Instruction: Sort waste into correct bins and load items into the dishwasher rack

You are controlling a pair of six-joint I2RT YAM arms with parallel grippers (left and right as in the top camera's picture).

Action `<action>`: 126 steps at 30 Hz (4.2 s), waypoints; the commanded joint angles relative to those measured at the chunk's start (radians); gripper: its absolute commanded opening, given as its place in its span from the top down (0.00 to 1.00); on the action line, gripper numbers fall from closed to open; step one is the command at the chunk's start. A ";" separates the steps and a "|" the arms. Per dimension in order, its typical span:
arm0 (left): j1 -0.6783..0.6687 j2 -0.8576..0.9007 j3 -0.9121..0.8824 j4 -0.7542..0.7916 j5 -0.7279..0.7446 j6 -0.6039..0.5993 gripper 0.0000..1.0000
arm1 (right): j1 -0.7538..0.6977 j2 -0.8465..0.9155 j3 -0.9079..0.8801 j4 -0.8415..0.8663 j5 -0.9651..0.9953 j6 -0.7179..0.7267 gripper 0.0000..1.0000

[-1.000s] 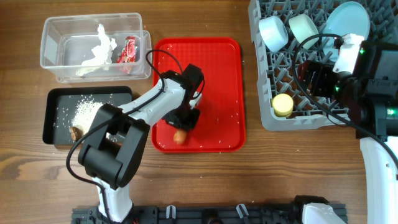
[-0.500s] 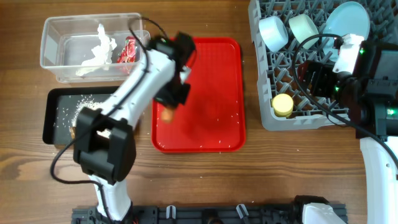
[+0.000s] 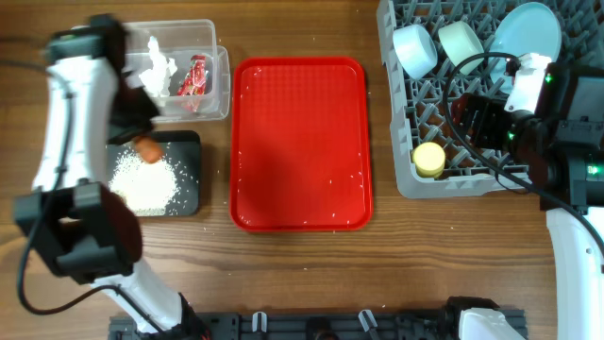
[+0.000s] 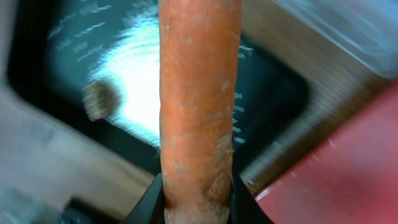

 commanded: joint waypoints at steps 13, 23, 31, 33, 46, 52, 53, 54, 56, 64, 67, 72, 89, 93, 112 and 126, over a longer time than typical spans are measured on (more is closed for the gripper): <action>0.144 -0.035 -0.301 0.169 0.100 -0.426 0.90 | -0.001 -0.005 -0.001 -0.011 0.016 -0.006 0.00; 0.137 -0.032 -0.483 0.387 0.135 -0.569 0.24 | -0.001 -0.005 0.000 -0.016 0.015 -0.005 0.00; 0.138 -0.035 -0.475 0.397 0.135 -0.561 0.23 | -0.001 -0.005 0.000 -0.015 0.013 -0.005 0.00; 0.138 -0.047 -0.455 0.386 0.135 -0.557 0.15 | -0.001 -0.005 0.000 -0.012 0.013 -0.006 0.00; 0.137 -0.385 -0.251 0.391 0.138 -0.517 0.00 | -0.001 -0.142 0.000 0.337 -0.068 0.019 0.00; 0.138 -0.458 -0.251 0.412 0.137 -0.520 0.00 | -0.001 -0.320 0.000 0.359 -0.066 0.125 0.00; 0.138 -0.458 -0.251 0.412 0.137 -0.520 0.00 | -0.001 -0.343 0.000 0.359 -0.066 0.124 0.00; 0.138 -0.458 -0.251 0.412 0.137 -0.520 0.00 | -0.001 -0.360 0.000 0.359 -0.066 0.125 0.01; 0.138 -0.455 -0.252 0.409 0.137 -0.520 0.00 | -0.001 -0.387 0.000 0.359 -0.066 0.125 0.00; 0.138 -0.455 -0.252 0.409 0.137 -0.520 0.00 | -0.001 -0.388 0.000 0.308 -0.066 0.125 0.00; 0.138 -0.455 -0.252 0.409 0.137 -0.520 0.00 | -0.001 -0.374 -0.001 0.235 -0.048 0.121 0.00; 0.138 -0.455 -0.252 0.409 0.137 -0.520 0.00 | -0.001 -0.343 -0.025 0.190 0.030 0.121 0.00; 0.138 -0.455 -0.252 0.409 0.137 -0.520 0.00 | 0.000 -1.004 -1.092 0.951 0.046 0.151 0.00; 0.138 -0.455 -0.252 0.409 0.137 -0.520 0.00 | 0.000 -1.099 -1.210 0.997 0.046 0.151 0.00; 0.138 -0.455 -0.252 0.409 0.137 -0.520 0.00 | 0.023 -1.192 -1.327 0.961 0.065 0.230 0.00; 0.138 -0.455 -0.252 0.409 0.137 -0.520 0.00 | 0.023 -1.187 -1.327 0.961 0.064 0.230 0.00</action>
